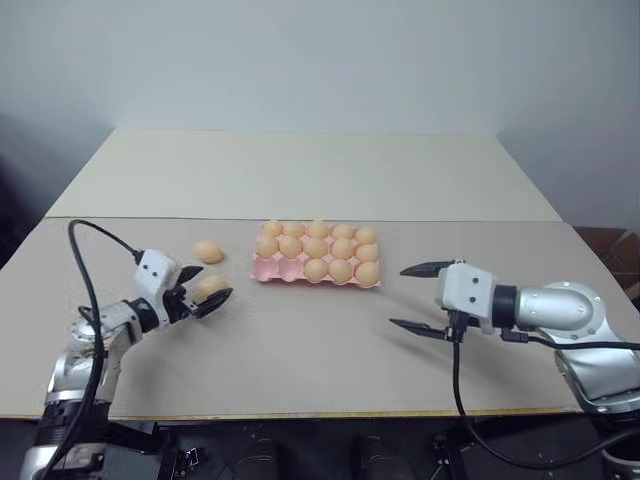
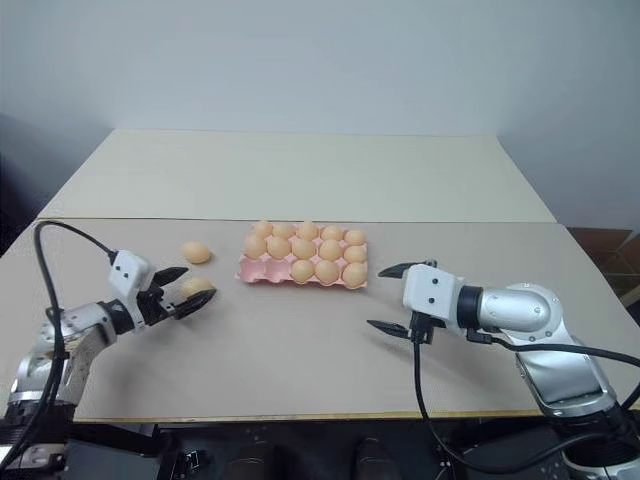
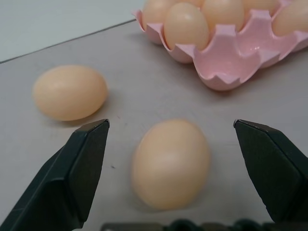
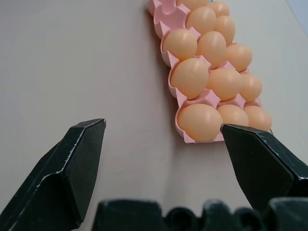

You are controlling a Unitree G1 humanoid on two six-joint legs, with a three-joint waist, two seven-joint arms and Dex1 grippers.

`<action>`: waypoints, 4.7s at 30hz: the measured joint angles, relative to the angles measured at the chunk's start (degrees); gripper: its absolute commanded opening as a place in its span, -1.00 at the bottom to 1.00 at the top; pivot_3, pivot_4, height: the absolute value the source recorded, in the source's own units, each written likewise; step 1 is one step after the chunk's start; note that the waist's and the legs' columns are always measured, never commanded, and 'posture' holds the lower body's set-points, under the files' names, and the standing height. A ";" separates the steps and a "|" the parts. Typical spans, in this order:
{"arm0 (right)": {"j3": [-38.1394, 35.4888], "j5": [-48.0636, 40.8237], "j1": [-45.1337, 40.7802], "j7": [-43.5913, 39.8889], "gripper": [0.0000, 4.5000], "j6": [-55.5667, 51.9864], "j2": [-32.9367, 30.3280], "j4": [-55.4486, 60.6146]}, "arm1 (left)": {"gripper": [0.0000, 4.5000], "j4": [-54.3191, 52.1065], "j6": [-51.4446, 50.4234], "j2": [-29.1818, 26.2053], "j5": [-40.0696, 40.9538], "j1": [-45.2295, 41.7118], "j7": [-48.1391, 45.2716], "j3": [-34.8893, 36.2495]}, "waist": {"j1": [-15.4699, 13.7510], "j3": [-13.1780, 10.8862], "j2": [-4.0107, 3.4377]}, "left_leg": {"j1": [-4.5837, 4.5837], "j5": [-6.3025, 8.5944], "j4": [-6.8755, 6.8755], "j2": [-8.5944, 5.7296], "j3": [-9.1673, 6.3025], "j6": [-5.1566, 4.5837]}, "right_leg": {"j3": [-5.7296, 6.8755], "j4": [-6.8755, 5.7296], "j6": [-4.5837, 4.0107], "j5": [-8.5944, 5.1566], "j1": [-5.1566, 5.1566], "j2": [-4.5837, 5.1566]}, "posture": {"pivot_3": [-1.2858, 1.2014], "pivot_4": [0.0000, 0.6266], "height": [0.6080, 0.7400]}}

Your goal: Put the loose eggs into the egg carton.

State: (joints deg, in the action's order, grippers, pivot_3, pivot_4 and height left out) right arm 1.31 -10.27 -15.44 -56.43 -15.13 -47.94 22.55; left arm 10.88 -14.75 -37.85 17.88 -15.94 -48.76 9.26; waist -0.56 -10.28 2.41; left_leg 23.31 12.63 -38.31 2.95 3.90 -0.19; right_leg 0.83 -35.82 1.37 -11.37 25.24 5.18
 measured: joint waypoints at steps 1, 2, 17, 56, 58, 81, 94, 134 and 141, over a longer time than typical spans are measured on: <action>-0.02 0.11 0.05 0.63 0.98 -0.26 0.00 0.00 | 1.00 1.35 1.16 -0.03 -1.06 -0.15 -0.40 -1.02 | 0.04 0.00 0.00 | -0.01 0.00 0.00 0.00 0.00 0.00 | 0.00 0.00 0.00 0.00 0.00 0.00 | 0.03 -0.52 1.00; -0.05 0.12 0.04 1.17 0.98 -0.38 0.01 0.01 | 1.00 2.40 2.21 -0.03 -2.09 -0.18 -0.52 -1.86 | 0.04 0.00 0.00 | 0.00 0.00 0.00 0.00 0.00 0.00 | 0.00 0.00 0.00 0.00 0.00 -0.01 | 0.03 -0.52 1.00; -0.18 -0.02 -0.04 4.30 1.00 -1.80 0.16 0.60 | -0.20 10.58 8.51 2.17 -4.34 -4.87 -2.25 -3.77 | -0.09 0.01 0.01 | 0.00 0.00 -0.10 0.00 -0.03 -0.01 | 0.03 -0.04 0.06 0.04 -0.06 0.00 | 0.03 -0.52 1.00; -2.97 3.54 7.09 12.95 1.00 -2.19 1.37 5.40 | 0.98 13.99 4.74 12.41 -1.99 -22.70 -9.72 -10.67 | -0.09 0.01 0.04 | 0.23 0.00 -0.58 -0.07 -0.15 -0.03 | 0.02 -0.06 0.23 0.17 -0.11 -0.02 | 0.03 -0.52 1.00; -2.74 3.75 6.83 12.92 1.00 -2.16 1.38 5.23 | 0.98 13.57 4.85 12.40 -1.99 -22.35 -9.14 -10.14 | -0.06 0.01 0.04 | 0.23 0.00 -0.57 -0.06 -0.15 -0.03 | 0.02 -0.06 0.23 0.17 -0.11 -0.02 | 0.03 -0.52 1.00; 2.78 4.57 0.05 8.43 1.00 3.19 3.82 -3.53 | 0.98 -28.03 -12.17 -9.35 9.78 26.11 -5.62 26.35 | 0.06 0.01 0.03 | 0.10 0.17 -0.47 0.04 -0.10 0.28 | 0.08 -0.08 -0.16 -0.06 -0.03 0.09 | 0.03 -0.52 1.00; 4.86 5.52 -3.47 6.19 1.00 6.14 5.01 -8.03 | 0.98 -26.80 -15.28 -5.47 9.87 14.82 6.60 21.04 | -0.42 0.02 0.04 | 0.10 0.00 -0.51 0.02 -0.11 -0.02 | 0.10 -0.12 -0.17 -0.04 -0.11 0.03 | 0.03 -0.52 1.00; 1.13 6.74 2.85 8.23 1.00 1.88 3.37 -0.93 | -0.01 35.38 15.71 11.90 -8.77 -23.31 17.01 0.68 | -0.09 0.07 0.14 | 0.23 -0.02 -0.56 -0.05 -0.09 -0.06 | 0.07 -0.02 0.09 0.37 -0.12 0.01 | 0.03 -0.52 1.00; 0.82 6.86 3.25 9.26 1.00 1.17 3.38 -0.67 | -0.01 23.45 11.05 12.05 -5.36 -19.46 12.46 0.86 | -0.05 0.07 0.14 | 0.33 -0.02 -0.55 -0.05 -0.10 -0.05 | 0.08 0.00 0.03 0.40 -0.06 0.02 | 0.03 -0.52 1.00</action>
State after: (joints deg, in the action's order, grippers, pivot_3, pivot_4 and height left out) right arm 2.13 -3.41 -12.18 -47.17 -13.96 -44.56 21.88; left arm 34.33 -3.70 -25.80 12.51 -35.40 -36.30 10.12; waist -0.61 -10.21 2.55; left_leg 23.65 12.61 -38.85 2.90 3.80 -0.24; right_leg 0.91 -35.82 1.40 -10.96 25.18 5.19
